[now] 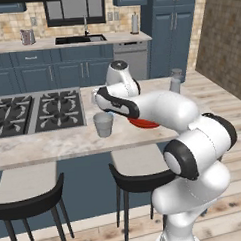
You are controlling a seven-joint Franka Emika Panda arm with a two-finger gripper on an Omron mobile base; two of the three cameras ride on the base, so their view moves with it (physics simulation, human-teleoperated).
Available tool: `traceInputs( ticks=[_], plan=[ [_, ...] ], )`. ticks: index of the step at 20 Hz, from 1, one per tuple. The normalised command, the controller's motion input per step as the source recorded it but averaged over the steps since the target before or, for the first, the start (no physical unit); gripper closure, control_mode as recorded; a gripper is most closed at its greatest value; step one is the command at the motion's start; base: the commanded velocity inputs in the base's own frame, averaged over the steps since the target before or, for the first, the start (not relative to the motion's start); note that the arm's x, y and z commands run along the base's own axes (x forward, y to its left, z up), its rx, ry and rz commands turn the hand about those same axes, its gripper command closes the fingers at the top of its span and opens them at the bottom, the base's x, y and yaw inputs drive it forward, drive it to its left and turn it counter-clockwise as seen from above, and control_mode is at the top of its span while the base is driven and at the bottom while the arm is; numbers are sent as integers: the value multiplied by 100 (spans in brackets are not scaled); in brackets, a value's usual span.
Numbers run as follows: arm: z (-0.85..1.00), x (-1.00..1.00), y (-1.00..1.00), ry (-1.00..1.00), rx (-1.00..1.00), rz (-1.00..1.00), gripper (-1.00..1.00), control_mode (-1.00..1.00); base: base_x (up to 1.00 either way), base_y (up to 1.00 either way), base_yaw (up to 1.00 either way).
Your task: There are two ice cubes in the ice bowl. Place both ice cubes in the glass cup.
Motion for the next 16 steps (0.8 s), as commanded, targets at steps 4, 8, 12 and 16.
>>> traceInputs(
  ticks=[4, 8, 12, 16],
  plan=[
    [-7, 8, 0, -3, -1, 0, 100, -100, 0, 0, 0],
    [0, 37, 0, 9, 0, 0, 100, -100, 0, 0, 0],
    [0, 42, 1, 4, 0, 0, 100, -100, 0, 0, 0],
    [0, 41, 6, 0, 0, 0, 100, -100, 0, 0, 0]
  ],
)
